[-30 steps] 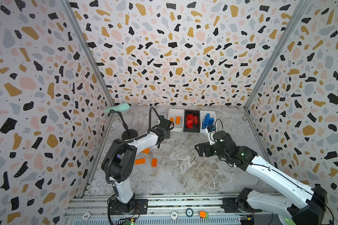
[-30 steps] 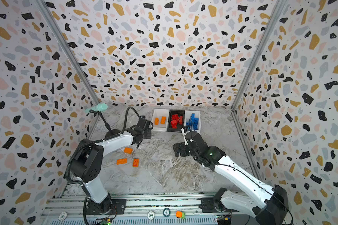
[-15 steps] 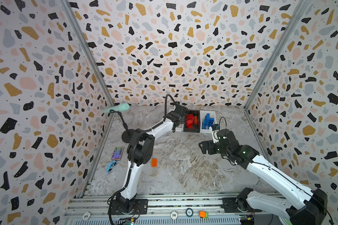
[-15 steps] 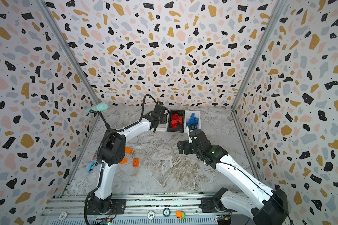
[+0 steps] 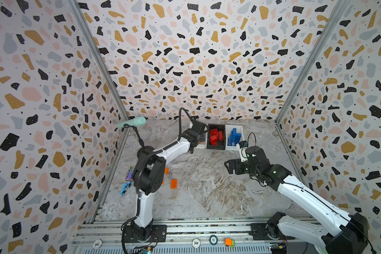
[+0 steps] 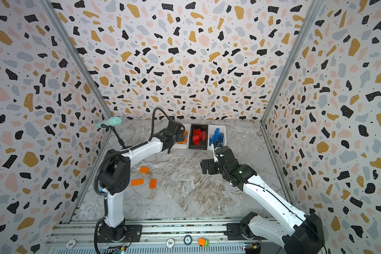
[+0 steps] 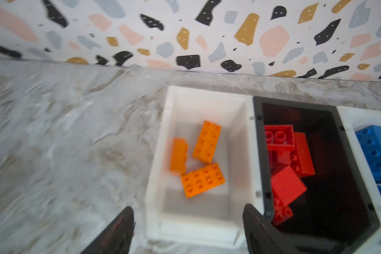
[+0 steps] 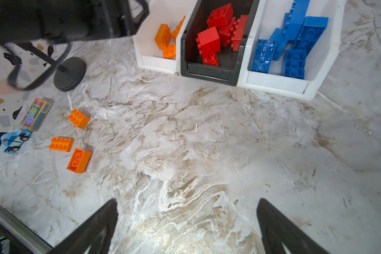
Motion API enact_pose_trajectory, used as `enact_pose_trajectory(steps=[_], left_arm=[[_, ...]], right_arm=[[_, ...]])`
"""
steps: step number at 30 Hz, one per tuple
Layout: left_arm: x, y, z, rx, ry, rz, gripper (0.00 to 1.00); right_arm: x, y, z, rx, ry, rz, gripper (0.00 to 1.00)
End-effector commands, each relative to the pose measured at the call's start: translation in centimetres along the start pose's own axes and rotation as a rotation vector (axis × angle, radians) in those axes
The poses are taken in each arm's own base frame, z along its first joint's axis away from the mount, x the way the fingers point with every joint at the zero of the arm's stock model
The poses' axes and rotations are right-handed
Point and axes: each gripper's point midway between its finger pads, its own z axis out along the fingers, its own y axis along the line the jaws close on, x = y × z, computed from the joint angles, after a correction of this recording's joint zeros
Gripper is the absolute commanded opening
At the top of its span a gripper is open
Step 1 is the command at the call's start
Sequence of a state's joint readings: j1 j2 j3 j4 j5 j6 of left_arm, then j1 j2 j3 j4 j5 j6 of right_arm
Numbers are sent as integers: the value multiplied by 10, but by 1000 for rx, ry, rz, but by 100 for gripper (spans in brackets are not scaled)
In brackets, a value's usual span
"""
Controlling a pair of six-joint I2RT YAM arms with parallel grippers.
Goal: Sort the legos into containers by color
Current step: 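Return the left gripper to the orange bricks and grasp one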
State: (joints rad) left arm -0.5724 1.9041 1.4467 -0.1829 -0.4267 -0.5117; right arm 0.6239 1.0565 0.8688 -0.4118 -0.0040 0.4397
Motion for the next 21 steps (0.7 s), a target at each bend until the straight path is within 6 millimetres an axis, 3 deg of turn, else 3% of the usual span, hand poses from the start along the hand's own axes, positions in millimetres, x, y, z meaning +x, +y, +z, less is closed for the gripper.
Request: enact_pose_trajectory(steps=[1,7,11,15,21], left_arm=[[5,44,-42,-69,-101,-182,79],[72,131,-104,-200,-108,-330,79],[106,171,-126,-258,-137,-429,81],[123,189,-127,-310,-115,-442,82],[134,196,-104,-324,-35,-471,83]], right_arm=[[-2,12,-8,-64,-25,-13,99],[0,23,-15,-108,-32,-33,99],[1,33,-15,-131,-29,-49,99],[3,44,-15,-145,-24,-64,99],[7,51,-14,-143,-19,-75,99]])
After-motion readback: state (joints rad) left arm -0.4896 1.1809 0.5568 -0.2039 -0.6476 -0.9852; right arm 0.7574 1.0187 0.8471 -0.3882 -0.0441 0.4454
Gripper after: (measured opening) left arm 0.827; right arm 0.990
